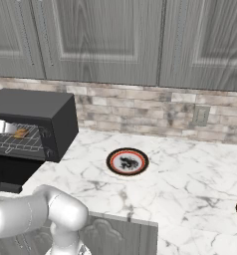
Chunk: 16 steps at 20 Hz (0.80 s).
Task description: Open the toaster oven door. Place the bread on the top rack in the toaster oven and place the chicken drumstick on the bottom rack.
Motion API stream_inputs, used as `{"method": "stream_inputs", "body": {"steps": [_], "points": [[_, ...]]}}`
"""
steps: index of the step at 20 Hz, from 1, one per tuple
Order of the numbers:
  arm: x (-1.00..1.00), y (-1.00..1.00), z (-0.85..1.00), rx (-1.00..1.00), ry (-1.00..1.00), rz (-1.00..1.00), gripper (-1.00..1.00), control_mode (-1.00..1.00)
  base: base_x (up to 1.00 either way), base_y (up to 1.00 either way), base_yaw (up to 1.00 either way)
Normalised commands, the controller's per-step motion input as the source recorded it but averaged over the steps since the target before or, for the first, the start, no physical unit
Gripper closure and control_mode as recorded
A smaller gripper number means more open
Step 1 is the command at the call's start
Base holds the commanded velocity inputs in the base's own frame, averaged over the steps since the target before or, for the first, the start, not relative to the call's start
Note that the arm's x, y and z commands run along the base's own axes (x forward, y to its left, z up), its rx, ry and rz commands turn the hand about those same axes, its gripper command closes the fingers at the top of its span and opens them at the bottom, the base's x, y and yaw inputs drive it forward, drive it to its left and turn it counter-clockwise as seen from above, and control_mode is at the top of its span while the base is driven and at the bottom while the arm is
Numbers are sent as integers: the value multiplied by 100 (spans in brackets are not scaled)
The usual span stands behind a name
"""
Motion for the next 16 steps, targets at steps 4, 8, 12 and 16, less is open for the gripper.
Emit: {"method": "stream_inputs", "body": {"steps": [4, 8, 12, 16], "points": [[22, 0, 0, 0, 0, 0, -100, -100, 0, 0, 0], [16, 5, 0, 0, 0, -1, -100, -100, 0, 0, 0], [11, 8, -7, 1, 0, -2, -100, -100, 0, 0, 0], [6, 13, -13, 3, 0, -3, -100, -100, 0, 0, 0]]}}
